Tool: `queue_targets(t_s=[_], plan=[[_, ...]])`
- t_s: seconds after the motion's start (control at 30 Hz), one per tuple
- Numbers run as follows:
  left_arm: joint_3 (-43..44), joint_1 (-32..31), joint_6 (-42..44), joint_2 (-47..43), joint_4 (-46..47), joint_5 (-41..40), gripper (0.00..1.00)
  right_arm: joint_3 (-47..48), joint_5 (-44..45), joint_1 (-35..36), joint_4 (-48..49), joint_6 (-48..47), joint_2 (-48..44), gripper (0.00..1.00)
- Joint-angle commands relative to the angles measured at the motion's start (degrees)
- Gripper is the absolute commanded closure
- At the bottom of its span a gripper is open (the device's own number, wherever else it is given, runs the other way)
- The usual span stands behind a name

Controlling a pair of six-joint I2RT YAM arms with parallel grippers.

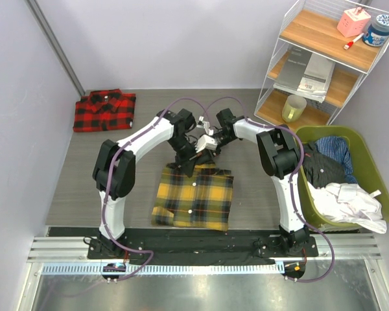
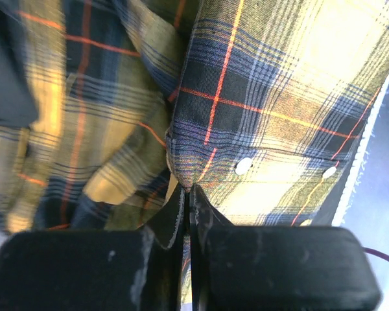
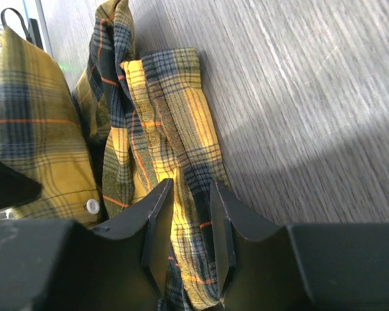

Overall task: Fold and stack the long sleeve shirts
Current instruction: Fold the shirt

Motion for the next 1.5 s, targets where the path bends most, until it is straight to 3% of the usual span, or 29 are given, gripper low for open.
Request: queue_targets(t_s=[0.0, 0.7, 1.3, 1.47], plan=[[5.73, 0.6, 1.52, 2.53, -4.01, -0.51, 1.0, 0.88, 2.76, 0.4, -2.52, -3.46, -0.19, 0.65], [21.64, 2.98, 3.8, 12.63, -6.65, -4.82, 1.0, 2.9, 1.53, 0.4, -3.22, -3.99, 0.77, 0.65], [24.9, 3.15, 3.54, 14.66, -4.73, -5.96, 1.0, 5.36, 0.92, -0.21, -5.07, -5.13, 1.65, 0.64], [23.76, 3.33, 2.31, 14.75, -2.62, -6.05, 0.97, 7.82, 2.58, -1.18, -5.51, -4.79, 1.39, 0.59]])
